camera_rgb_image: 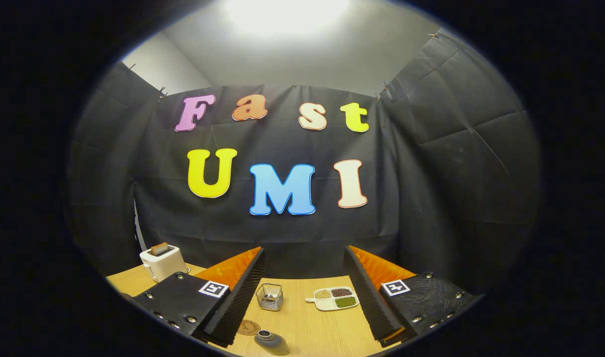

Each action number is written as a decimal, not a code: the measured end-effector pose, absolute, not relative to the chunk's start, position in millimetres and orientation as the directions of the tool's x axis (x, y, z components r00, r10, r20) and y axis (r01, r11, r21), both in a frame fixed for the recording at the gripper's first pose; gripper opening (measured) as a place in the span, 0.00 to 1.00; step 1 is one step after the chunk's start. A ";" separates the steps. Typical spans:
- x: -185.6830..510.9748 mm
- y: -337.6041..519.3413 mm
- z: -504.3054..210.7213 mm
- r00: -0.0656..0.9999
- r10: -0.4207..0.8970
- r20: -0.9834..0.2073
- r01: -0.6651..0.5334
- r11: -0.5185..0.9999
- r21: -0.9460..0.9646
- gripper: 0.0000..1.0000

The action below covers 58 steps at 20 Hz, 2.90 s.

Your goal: Take the bottle from table, then pour the juice into the cup, finally place the bottle on the coaster

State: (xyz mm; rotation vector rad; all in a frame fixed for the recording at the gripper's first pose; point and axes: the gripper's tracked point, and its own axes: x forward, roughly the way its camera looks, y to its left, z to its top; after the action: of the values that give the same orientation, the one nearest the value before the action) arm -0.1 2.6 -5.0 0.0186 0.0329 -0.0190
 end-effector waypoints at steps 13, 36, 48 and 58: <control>0.3 31.9 -68.0 0.998 0.058 -0.038 -0.056 0.997 0.057 0.97; 30.0 87.5 -303.9 0.981 0.098 -0.166 -0.091 0.995 0.048 0.97; 37.2 77.1 -282.1 0.985 0.005 -0.172 -0.019 0.997 -0.076 0.83; 50.4 118.9 -187.3 0.989 0.031 -0.146 -0.066 0.969 -0.239 0.83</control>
State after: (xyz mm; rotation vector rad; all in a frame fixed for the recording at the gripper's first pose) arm 50.4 118.9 -187.3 -0.2463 0.1422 0.0492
